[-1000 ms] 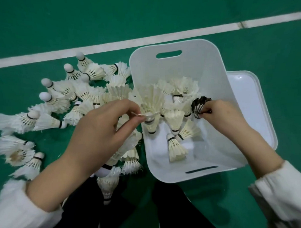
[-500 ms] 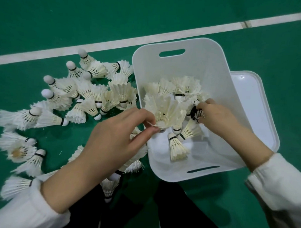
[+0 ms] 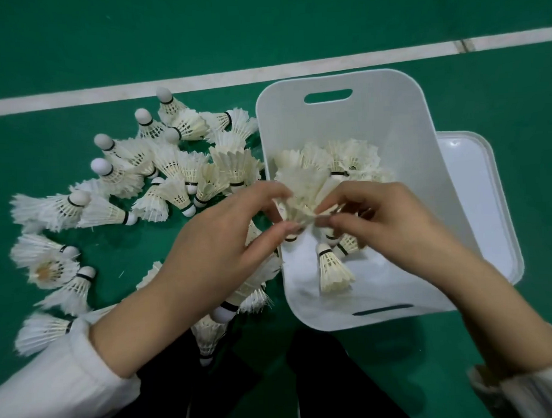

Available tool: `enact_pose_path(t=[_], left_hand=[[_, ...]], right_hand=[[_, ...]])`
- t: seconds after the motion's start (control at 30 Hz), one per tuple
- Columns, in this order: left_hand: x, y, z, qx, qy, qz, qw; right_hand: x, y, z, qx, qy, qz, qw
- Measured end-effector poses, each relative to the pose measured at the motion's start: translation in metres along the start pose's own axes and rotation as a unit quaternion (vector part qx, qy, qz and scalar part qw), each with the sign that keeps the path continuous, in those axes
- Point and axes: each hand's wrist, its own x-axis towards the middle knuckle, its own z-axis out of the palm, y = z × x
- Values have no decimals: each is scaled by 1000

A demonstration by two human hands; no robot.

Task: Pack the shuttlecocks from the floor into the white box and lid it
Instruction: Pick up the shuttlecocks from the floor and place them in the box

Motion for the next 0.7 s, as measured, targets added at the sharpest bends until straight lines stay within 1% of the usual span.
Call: enact_pose_path(t=[0.07, 0.13, 0.23, 0.33, 0.43, 0.53, 0.7], left_hand=[[-1, -2, -1, -52, 1, -34, 998], [-1, -3, -3, -72, 7, -47, 996], [-1, -4, -6, -59, 5, -41, 997], [-2, -7, -6, -42, -8, -23, 999], [-5, -12, -6, -23, -18, 8, 1000], [-7, -16, -6, -4, -24, 21, 999], [-6, -20, -6, 34, -9, 29, 999]], right_hand=[[5, 10, -7, -6, 52, 28, 998], [9, 23, -15, -66, 56, 70, 994], [14, 36, -8, -141, -14, 121, 982], [21, 46, 17, -202, -88, 135, 966], [33, 59, 39, -266, -118, 137, 947], [44, 72, 54, -321, -150, 148, 923], [44, 73, 59, -342, -169, 147, 913]])
